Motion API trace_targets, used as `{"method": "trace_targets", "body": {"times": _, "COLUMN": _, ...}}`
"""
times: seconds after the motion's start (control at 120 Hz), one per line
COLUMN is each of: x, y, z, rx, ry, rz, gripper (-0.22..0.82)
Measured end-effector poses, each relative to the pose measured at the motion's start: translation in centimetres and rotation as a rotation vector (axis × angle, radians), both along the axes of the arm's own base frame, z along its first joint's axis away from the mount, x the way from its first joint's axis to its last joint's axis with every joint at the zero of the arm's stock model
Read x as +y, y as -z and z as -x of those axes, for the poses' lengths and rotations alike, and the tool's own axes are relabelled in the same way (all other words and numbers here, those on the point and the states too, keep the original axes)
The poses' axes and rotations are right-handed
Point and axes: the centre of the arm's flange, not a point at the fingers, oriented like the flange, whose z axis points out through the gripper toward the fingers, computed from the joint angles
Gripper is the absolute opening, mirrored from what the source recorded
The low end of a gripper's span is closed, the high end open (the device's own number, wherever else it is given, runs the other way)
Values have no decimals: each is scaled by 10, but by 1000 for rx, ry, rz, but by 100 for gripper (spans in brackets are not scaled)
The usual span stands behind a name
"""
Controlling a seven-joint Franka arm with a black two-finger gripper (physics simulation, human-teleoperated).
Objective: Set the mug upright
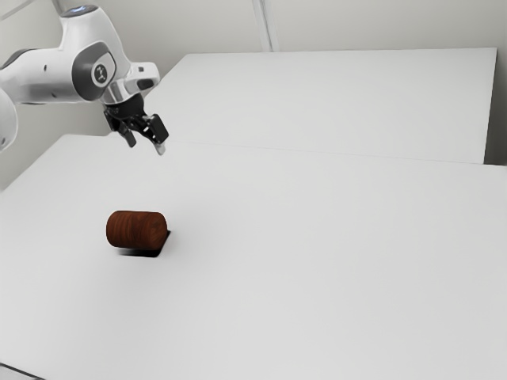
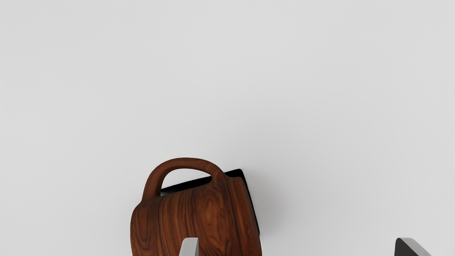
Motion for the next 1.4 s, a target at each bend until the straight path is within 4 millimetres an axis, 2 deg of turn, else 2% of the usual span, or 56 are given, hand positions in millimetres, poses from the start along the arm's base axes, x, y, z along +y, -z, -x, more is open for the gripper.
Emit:
{"method": "trace_targets", "body": {"times": 0.083, "x": 3, "y": 4, "z": 2, "rx": 5, "ry": -4, "rz": 2, "gripper": 60}}
{"method": "trace_targets", "body": {"times": 0.167, "x": 17, "y": 1, "z": 9, "rx": -2, "ry": -18, "rz": 7, "gripper": 60}}
{"method": "trace_targets", "body": {"times": 0.217, "x": 28, "y": 7, "z": 13, "rx": 3, "ry": -39, "rz": 33, "gripper": 60}}
{"method": "trace_targets", "body": {"times": 0.275, "x": 52, "y": 16, "z": 17, "rx": 4, "ry": -77, "rz": 64, "gripper": 60}}
{"method": "trace_targets", "body": {"times": 0.4, "x": 121, "y": 40, "z": 29, "rx": 12, "ry": -180, "rz": 121, "gripper": 60}}
{"method": "trace_targets", "body": {"times": 0.467, "x": 142, "y": 59, "z": 29, "rx": 18, "ry": -206, "rz": 167, "gripper": 60}}
{"method": "trace_targets", "body": {"times": 0.6, "x": 155, "y": 92, "z": 26, "rx": 43, "ry": -200, "rz": 245, "gripper": 60}}
{"method": "trace_targets", "body": {"times": 0.758, "x": 186, "y": 133, "z": 32, "rx": 80, "ry": -235, "rz": 376, "gripper": 60}}
{"method": "trace_targets", "body": {"times": 0.933, "x": 200, "y": 157, "z": 42, "rx": 74, "ry": -258, "rz": 519, "gripper": 60}}
{"method": "trace_targets", "body": {"times": 1.025, "x": 213, "y": 171, "z": 49, "rx": 71, "ry": -285, "rz": 589, "gripper": 60}}
{"method": "trace_targets", "body": {"times": 1.2, "x": 222, "y": 191, "z": 60, "rx": 88, "ry": -298, "rz": 689, "gripper": 60}}
{"method": "trace_targets", "body": {"times": 1.325, "x": 233, "y": 206, "z": 80, "rx": 112, "ry": -324, "rz": 749, "gripper": 60}}
{"method": "trace_targets", "body": {"times": 1.4, "x": 234, "y": 213, "z": 86, "rx": 128, "ry": -326, "rz": 781, "gripper": 60}}
